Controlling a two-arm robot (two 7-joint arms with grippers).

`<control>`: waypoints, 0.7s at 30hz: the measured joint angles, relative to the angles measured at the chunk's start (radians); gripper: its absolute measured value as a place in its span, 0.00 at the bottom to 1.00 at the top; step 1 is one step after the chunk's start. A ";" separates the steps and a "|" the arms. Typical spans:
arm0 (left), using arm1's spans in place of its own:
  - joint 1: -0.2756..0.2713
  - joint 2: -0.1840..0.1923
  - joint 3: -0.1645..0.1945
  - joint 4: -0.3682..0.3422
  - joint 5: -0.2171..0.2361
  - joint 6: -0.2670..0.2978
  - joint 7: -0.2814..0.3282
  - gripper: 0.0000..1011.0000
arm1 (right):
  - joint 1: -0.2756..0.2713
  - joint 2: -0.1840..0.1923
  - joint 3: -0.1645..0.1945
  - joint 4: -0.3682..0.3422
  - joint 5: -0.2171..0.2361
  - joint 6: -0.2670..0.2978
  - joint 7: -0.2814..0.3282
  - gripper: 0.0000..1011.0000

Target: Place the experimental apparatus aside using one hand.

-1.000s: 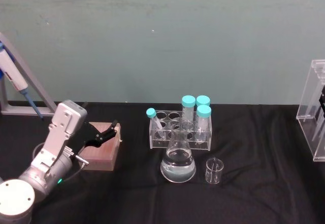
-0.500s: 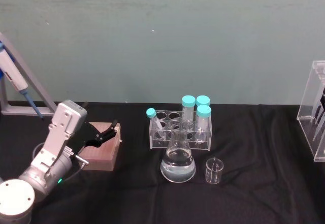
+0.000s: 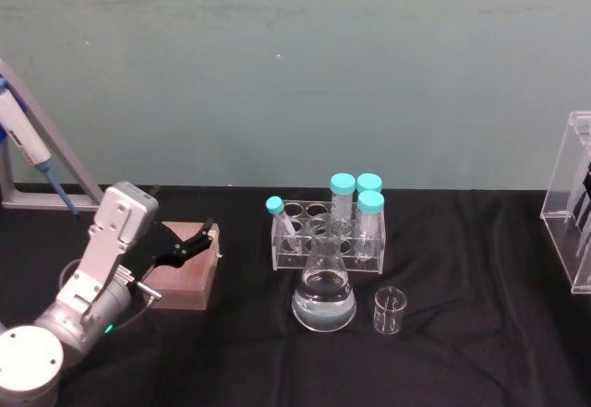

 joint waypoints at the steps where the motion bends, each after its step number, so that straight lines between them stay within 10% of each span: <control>1: 0.000 0.000 0.000 0.000 0.000 0.000 0.000 0.99 | 0.001 0.000 0.000 0.001 0.000 0.000 0.000 0.59; 21: 0.000 0.000 0.000 0.000 0.000 0.000 0.000 0.99 | 0.004 -0.003 0.002 0.008 0.009 0.008 0.000 0.59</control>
